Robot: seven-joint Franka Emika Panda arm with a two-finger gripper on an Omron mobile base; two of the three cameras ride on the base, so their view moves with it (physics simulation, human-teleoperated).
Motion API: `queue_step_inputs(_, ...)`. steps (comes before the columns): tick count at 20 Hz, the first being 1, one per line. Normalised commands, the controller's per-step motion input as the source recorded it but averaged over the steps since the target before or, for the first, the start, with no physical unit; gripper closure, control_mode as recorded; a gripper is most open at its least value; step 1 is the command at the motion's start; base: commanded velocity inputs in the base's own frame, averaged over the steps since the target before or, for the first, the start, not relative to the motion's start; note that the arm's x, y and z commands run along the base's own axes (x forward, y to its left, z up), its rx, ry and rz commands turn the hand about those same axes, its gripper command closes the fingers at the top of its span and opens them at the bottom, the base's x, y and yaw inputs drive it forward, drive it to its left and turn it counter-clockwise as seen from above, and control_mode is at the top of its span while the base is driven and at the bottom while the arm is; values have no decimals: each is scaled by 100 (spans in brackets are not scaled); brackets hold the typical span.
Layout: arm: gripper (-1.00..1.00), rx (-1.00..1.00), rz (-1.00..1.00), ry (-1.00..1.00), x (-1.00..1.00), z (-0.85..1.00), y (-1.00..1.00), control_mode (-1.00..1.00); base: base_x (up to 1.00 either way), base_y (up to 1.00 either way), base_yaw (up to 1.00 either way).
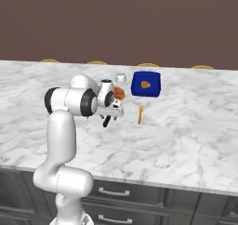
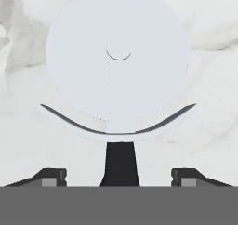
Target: Take the pizza cutter from the drawer on the right and place it on the dining counter for cutting.
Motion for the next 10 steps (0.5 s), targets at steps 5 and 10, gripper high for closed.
queue_step_inputs(5, -100, 0, 0, 0, -1, 10, -1, -100, 0, 0, 0)
queue_step_inputs(10, -100, 0, 0, 0, -43, 44, -1, -100, 0, 0, 0)
